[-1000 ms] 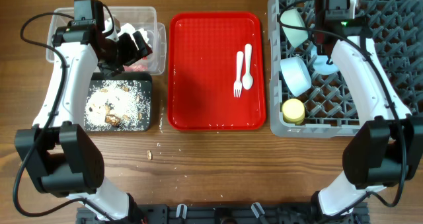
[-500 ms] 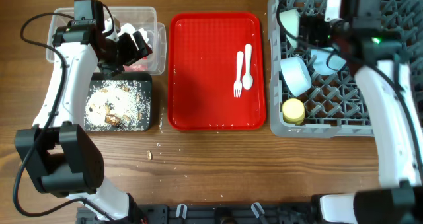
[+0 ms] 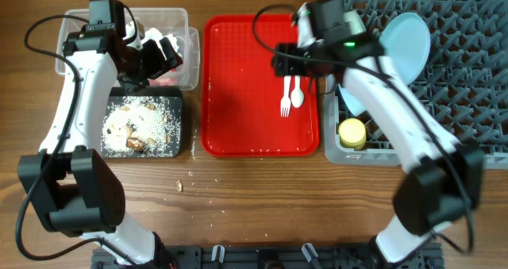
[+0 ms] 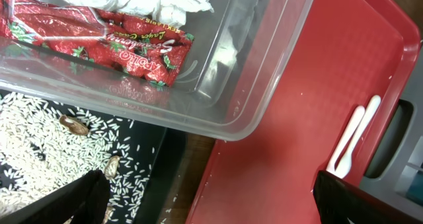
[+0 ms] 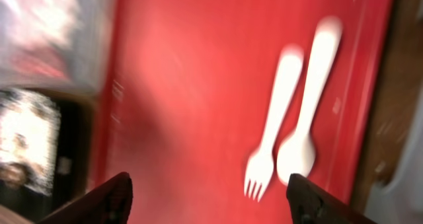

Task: Sort waste into correct bins and load items into the dishwasher rack
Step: 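Reach the right gripper to the red tray and grasp the white spork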

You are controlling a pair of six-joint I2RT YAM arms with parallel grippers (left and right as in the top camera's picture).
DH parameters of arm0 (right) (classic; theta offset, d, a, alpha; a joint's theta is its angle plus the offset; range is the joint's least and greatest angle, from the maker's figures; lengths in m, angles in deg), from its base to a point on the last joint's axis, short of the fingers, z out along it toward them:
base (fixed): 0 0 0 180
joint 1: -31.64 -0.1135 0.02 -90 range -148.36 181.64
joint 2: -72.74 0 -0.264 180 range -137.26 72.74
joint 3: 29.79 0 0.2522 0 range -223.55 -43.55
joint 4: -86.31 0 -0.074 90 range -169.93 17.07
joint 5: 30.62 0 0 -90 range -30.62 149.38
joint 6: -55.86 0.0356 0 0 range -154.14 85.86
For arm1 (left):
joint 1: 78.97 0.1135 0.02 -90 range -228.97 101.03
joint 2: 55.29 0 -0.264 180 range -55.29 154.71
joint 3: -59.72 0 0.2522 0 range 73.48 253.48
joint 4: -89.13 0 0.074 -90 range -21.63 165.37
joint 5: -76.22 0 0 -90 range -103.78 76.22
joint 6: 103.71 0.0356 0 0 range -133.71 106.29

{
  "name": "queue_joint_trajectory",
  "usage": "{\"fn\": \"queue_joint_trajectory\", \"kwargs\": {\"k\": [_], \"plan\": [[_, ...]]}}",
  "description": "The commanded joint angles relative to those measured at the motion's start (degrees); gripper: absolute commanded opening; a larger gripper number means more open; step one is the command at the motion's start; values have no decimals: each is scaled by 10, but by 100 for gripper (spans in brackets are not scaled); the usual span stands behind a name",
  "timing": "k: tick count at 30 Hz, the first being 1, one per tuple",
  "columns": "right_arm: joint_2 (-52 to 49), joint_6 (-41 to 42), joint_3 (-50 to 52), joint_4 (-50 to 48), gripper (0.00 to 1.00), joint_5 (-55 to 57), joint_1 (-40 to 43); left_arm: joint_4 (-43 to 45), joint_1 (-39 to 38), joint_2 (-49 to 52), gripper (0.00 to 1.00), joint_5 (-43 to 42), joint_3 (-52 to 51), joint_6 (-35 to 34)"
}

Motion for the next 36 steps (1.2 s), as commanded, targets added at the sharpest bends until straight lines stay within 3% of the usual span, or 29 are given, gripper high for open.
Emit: {"fn": "queue_joint_trajectory", "kwargs": {"k": [1,13,27,32,36], "plan": [[-68,60,6,40,71,12,-2,0,3,-2,100,3,2,1],[-157,118,6,60,57,-7,-2,0,3,-2,100,3,2,1],[-195,111,4,43,33,-44,8,0,3,-2,100,3,2,1],[-227,88,-23,62,29,-73,19,0,3,-2,100,3,2,1],[-248,76,-46,83,14,-83,21,0,3,-2,100,3,2,1]]}}
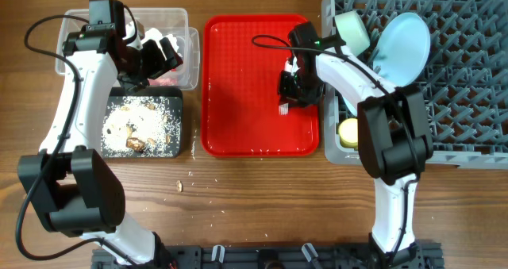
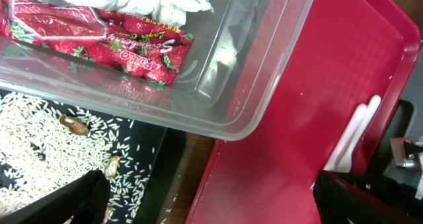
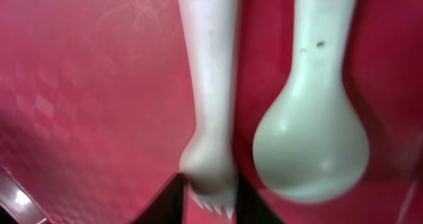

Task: Sort waste into correct bins and load items into the dishwasher rack
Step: 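Reach the right gripper to the red tray and grasp the white spork, then carry the white spork into the dish rack and release it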

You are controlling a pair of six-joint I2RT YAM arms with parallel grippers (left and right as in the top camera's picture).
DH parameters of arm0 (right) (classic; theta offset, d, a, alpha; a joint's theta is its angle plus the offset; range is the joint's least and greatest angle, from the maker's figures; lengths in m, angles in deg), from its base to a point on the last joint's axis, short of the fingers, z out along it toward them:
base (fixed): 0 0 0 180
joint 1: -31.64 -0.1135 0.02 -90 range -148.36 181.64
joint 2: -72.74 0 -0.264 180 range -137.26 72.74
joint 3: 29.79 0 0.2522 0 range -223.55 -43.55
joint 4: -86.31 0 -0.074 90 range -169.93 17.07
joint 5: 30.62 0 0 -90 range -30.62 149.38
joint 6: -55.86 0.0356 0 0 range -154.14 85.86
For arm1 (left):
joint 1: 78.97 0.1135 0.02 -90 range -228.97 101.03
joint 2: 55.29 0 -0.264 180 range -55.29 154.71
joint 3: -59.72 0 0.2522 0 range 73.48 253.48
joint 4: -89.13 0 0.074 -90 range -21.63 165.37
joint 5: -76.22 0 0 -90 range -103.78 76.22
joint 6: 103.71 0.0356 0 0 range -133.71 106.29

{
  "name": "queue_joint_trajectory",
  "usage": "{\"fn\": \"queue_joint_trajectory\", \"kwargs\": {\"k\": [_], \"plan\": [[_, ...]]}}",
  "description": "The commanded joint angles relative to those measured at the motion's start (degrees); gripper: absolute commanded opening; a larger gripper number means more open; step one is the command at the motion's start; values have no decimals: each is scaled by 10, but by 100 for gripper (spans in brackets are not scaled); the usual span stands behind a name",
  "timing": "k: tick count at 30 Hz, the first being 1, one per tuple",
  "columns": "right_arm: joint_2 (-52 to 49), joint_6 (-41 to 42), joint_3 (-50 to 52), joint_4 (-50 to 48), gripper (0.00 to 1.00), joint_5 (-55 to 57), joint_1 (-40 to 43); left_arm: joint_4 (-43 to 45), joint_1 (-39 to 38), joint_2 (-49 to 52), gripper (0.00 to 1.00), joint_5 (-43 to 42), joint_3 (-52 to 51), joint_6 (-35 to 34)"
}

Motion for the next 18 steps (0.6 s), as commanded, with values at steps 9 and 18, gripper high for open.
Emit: {"fn": "queue_joint_trajectory", "kwargs": {"k": [9,18], "plan": [[-31,-43,-21,20,4,-10,2,0,3,-2,100,3,2,1],[114,-220,-60,57,4,-10,1,0,3,-2,100,3,2,1]]}}
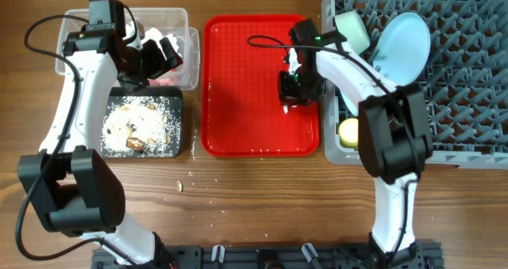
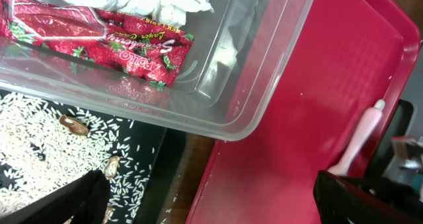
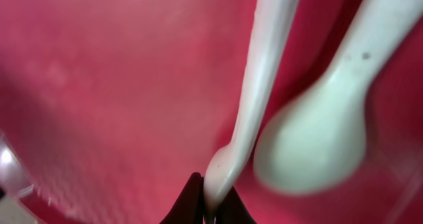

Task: Sort waste into correct bins and load items into the dishwasher rack
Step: 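Carry the white spork into the dish rack and release it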

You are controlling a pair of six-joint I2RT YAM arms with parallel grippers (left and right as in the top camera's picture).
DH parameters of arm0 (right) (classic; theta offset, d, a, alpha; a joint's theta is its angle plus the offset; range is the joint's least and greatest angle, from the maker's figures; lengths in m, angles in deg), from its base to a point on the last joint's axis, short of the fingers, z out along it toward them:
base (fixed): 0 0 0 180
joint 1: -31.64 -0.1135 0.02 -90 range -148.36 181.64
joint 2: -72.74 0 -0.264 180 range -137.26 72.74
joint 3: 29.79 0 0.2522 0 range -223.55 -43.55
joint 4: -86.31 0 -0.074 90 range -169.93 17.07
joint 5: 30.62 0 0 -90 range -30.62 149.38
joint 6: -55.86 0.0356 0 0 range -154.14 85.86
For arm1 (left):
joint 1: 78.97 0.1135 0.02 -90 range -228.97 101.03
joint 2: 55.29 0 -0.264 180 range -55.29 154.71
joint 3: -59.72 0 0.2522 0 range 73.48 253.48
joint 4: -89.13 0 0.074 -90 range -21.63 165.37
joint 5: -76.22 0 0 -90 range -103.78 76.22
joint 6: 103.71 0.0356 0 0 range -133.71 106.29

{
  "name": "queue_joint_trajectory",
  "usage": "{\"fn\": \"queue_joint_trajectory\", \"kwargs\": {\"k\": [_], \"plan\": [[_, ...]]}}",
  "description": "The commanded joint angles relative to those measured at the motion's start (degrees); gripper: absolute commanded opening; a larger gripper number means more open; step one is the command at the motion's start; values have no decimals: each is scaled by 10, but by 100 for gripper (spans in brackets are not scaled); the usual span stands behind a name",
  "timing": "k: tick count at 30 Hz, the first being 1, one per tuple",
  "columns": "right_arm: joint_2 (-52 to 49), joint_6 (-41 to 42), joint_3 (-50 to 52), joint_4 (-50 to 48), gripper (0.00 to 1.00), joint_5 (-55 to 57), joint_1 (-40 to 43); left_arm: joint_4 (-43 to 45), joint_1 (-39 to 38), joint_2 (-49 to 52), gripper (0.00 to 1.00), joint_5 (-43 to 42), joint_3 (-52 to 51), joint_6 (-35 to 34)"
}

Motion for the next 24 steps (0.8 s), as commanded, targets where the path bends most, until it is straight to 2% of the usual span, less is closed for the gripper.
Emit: {"fn": "queue_joint_trajectory", "kwargs": {"k": [1,3,5,11,18,24], "plan": [[122,-122,-37,23,4,4,-1,0,3,-2,100,3,2,1],[189,-154,-38,41,4,16,-1,0,3,-2,100,3,2,1],[248,-146,-38,57,5,63,-1,0,3,-2,100,3,2,1],[365,9,-37,122,4,212,56,0,3,-2,100,3,2,1],[376,190,28,184,4,232,218,0,3,-2,100,3,2,1],[376,214,158,113,4,220,262,0,3,-2,100,3,2,1]]}}
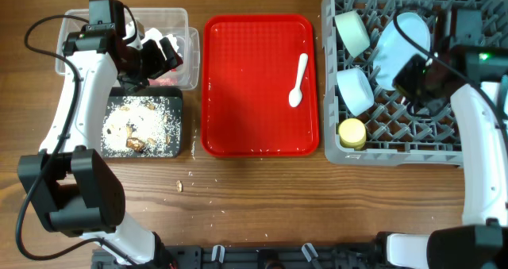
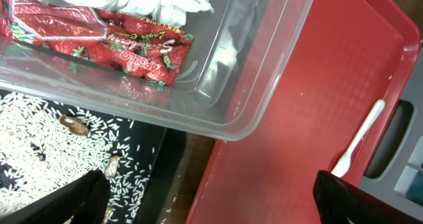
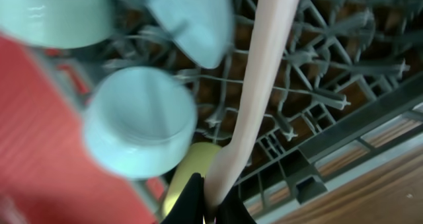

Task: Sort waste into correct bins and load items into the dishwasher rack
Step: 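Carry the white spork into the dish rack and release it, then return the right gripper to the red tray and grasp the white spoon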

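My right gripper is shut on the end of a white plastic fork, holding it over the grey dishwasher rack. In the overhead view that gripper hangs above the rack's left half, right of the bowls. A white spoon lies alone on the red tray, and the spoon also shows in the left wrist view. My left gripper stands open, with nothing between its fingers, over the clear bin's corner and the tray edge.
The clear bin holds a strawberry wrapper and crumpled tissues. A black tray of rice lies in front of it. The rack carries two pale bowls, a plate and a yellow cup. Crumbs dot the wood.
My right gripper has gone from the red tray to over the dishwasher rack with the fork in it. The spoon stays alone on the tray. The left arm has not moved.
My right gripper was open above the fork and spoon lying side by side on the red tray. Then its fingers were down around the fork, then shut on it. Now the fork is over the rack. My left gripper stayed open by the bin throughout.
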You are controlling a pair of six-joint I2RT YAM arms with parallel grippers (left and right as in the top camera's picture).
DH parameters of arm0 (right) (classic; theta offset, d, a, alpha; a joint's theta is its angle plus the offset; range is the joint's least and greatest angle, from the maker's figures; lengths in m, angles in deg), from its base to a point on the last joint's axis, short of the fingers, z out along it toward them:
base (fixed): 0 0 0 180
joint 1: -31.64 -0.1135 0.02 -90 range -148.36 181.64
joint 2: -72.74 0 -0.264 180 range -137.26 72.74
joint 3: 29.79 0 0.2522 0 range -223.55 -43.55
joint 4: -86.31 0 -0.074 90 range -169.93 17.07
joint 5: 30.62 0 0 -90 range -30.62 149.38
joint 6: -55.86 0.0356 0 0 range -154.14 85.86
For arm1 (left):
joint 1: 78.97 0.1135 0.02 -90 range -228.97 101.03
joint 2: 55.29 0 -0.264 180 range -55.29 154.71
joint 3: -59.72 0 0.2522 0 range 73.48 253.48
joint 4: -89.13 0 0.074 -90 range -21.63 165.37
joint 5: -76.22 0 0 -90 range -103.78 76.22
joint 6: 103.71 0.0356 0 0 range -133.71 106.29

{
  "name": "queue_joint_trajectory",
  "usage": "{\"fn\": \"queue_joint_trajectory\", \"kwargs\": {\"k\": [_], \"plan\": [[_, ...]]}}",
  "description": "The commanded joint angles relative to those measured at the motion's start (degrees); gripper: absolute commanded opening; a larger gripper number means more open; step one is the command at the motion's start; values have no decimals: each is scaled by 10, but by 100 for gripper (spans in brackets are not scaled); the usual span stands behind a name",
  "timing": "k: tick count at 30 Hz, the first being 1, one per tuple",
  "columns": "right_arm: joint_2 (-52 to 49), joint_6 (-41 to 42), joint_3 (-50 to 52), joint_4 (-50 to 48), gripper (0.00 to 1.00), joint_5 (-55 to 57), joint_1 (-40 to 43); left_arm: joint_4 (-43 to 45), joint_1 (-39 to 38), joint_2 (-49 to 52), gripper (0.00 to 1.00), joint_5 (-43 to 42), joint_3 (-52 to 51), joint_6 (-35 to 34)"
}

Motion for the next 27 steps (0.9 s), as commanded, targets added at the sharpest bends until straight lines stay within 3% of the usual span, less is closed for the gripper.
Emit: {"fn": "queue_joint_trajectory", "kwargs": {"k": [1,3,5,6,10,13,16,24,27], "plan": [[-6,40,62,-36,5,-5,7,0,3,-2,100,3,2,1],[-6,33,71,-51,22,-17,7,0,3,-2,100,3,2,1],[-5,6,71,-66,58,-33,7,0,3,-2,100,3,2,1],[-5,-10,71,-73,61,-49,7,0,3,-2,100,3,2,1],[-5,-57,71,-97,62,-103,7,0,3,-2,100,3,2,1],[1,-121,65,-122,55,-174,2,0,3,-2,100,3,2,1],[20,-141,53,-133,54,-168,-26,0,3,-2,100,3,2,1],[33,-140,40,-198,54,-155,-172,0,3,-2,100,3,2,1],[26,-107,35,-238,54,-104,-237,0,3,-2,100,3,2,1]]}}
